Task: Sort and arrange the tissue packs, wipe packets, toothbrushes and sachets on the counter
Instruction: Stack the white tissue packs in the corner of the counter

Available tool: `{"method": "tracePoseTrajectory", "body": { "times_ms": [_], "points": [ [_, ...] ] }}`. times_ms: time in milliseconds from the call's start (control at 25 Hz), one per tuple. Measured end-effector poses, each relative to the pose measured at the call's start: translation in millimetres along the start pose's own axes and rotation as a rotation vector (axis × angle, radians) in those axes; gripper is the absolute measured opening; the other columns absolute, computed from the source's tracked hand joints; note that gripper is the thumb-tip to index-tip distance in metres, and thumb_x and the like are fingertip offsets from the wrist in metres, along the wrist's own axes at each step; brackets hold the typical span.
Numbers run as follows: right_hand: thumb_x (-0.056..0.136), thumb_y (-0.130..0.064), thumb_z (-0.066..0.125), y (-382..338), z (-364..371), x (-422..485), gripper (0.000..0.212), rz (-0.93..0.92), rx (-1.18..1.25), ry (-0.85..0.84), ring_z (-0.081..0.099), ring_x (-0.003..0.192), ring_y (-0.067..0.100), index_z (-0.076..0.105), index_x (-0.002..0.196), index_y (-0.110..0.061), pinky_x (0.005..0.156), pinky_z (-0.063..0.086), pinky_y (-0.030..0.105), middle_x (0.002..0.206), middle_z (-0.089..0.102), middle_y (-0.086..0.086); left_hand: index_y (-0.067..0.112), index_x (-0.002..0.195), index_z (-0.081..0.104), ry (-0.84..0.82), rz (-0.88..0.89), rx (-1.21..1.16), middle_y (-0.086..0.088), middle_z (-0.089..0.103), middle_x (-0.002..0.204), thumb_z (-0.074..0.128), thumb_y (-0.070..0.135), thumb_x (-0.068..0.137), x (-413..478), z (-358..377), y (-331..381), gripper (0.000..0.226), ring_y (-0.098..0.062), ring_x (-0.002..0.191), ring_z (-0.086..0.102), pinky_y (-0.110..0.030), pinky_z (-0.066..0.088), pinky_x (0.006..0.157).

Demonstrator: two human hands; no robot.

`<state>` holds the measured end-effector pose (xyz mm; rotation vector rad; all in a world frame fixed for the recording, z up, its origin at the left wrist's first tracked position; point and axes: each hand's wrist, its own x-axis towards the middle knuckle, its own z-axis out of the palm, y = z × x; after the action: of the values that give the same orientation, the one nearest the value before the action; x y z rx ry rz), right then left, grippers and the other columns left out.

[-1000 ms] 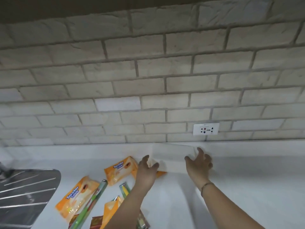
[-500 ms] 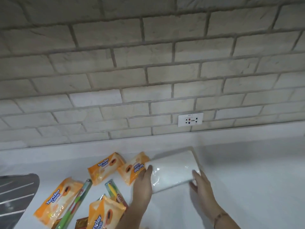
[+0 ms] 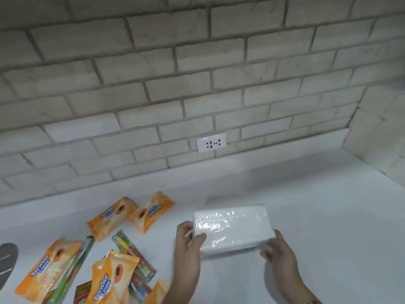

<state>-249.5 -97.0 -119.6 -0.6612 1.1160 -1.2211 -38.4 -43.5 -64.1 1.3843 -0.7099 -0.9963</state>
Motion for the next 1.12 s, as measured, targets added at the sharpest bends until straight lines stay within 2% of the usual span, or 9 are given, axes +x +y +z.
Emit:
{"method": "tracePoseTrajectory", "body": {
  "times_ms": [120, 200, 280, 440, 560, 640, 760, 1000, 1120],
  "points": [
    [0.095, -0.012, 0.054, -27.3, -20.1, -8.6, 0.009, -0.070, 0.058, 0.069, 0.057, 0.081, 0.021, 0.060, 0.093, -0.006, 0.061, 0.038, 0.035, 0.102, 0.072, 0.013, 0.013, 0.097, 0.058, -0.073, 0.061, -0.044, -0.008, 0.065, 0.101, 0.065, 0.023, 0.055, -3.5, 16.9, 1.5, 0.044, -0.020, 0.088, 0.056, -0.032, 0.039, 0.070],
    [0.073, -0.053, 0.077, -52.2, -37.9, -5.7, 0.060, 0.023, 0.183, 0.059, 0.058, 0.085, 0.032, 0.063, 0.104, -0.004, 0.067, 0.042, 0.040, 0.102, 0.063, 0.030, 0.009, 0.100, 0.059, -0.107, 0.069, -0.096, -0.021, 0.064, 0.109, 0.063, 0.021, 0.052, -4.2, 38.3, -4.0, 0.049, -0.026, 0.096, 0.060, -0.037, 0.042, 0.076],
    [0.080, -0.071, 0.062, -72.4, -60.1, -0.9, 0.081, 0.096, 0.247, 0.015, 0.065, 0.105, 0.036, 0.065, 0.122, -0.003, 0.089, 0.048, 0.049, 0.114, 0.070, 0.026, 0.003, 0.108, 0.060, -0.160, 0.092, -0.156, -0.024, 0.064, 0.119, 0.062, 0.016, 0.051, -10.9, 64.2, -5.9, 0.058, -0.031, 0.109, 0.062, -0.043, 0.045, 0.090],
    [0.070, -0.063, 0.080, -112.6, -108.5, 2.0, 0.072, -0.004, 0.110, 0.176, 0.071, 0.109, 0.037, 0.067, 0.117, -0.009, 0.097, 0.053, 0.061, 0.116, 0.074, 0.018, 0.011, 0.103, 0.070, -0.148, 0.026, -0.247, -0.015, 0.070, 0.112, 0.071, 0.021, 0.063, -19.3, 145.3, 5.8, 0.040, -0.028, 0.110, 0.062, -0.044, 0.039, 0.105],
    [0.050, -0.055, 0.082, -150.3, -144.4, 0.3, 0.074, -0.102, -0.005, 0.293, 0.073, 0.091, 0.030, 0.068, 0.105, -0.007, 0.079, 0.054, 0.044, 0.101, 0.076, 0.017, 0.020, 0.109, 0.066, -0.073, -0.077, -0.198, -0.006, 0.063, 0.117, 0.085, 0.031, 0.068, -28.7, 219.1, 12.8, 0.047, -0.004, 0.098, 0.064, -0.028, 0.043, 0.095],
    [0.048, -0.055, 0.080, -182.1, -168.3, 1.1, 0.070, -0.215, -0.087, 0.325, 0.074, 0.092, 0.026, 0.072, 0.103, -0.013, 0.079, 0.053, 0.039, 0.097, 0.078, 0.008, 0.019, 0.126, 0.057, -0.093, -0.197, -0.211, -0.004, 0.060, 0.125, 0.086, 0.019, 0.076, -35.4, 267.3, 16.5, 0.058, -0.012, 0.104, 0.064, -0.031, 0.049, 0.091],
    [0.058, -0.054, 0.079, -229.1, -214.0, 14.0, 0.054, -0.357, -0.174, 0.333, 0.073, 0.101, 0.020, 0.075, 0.104, -0.025, 0.092, 0.053, 0.040, 0.104, 0.078, -0.001, 0.003, 0.131, 0.059, -0.220, -0.369, -0.227, -0.019, 0.070, 0.107, 0.085, 0.011, 0.071, -33.4, 332.5, 9.4, 0.066, -0.033, 0.089, 0.070, -0.033, 0.054, 0.063],
    [0.087, -0.061, 0.058, -284.9, -299.3, 49.2, 0.055, -0.703, -0.869, 0.531, 0.033, 0.145, 0.009, 0.050, 0.139, -0.044, 0.114, 0.032, 0.035, 0.155, 0.040, -0.014, 0.035, 0.127, 0.062, -0.339, -0.397, -0.310, -0.003, 0.074, 0.120, 0.074, 0.021, 0.089, -54.7, 456.6, 13.7, 0.042, -0.036, 0.104, 0.073, -0.065, 0.055, 0.088],
    [0.097, -0.054, 0.052, -308.8, -324.9, 64.4, 0.048, -0.942, -1.110, 0.533, 0.023, 0.154, 0.022, 0.052, 0.143, -0.043, 0.116, 0.028, 0.040, 0.163, 0.031, -0.007, 0.042, 0.133, 0.055, -0.400, -0.297, -0.356, 0.004, 0.072, 0.126, 0.069, 0.030, 0.094, -73.2, 521.1, 30.9, 0.043, -0.030, 0.110, 0.072, -0.063, 0.054, 0.092]
  ]
}}
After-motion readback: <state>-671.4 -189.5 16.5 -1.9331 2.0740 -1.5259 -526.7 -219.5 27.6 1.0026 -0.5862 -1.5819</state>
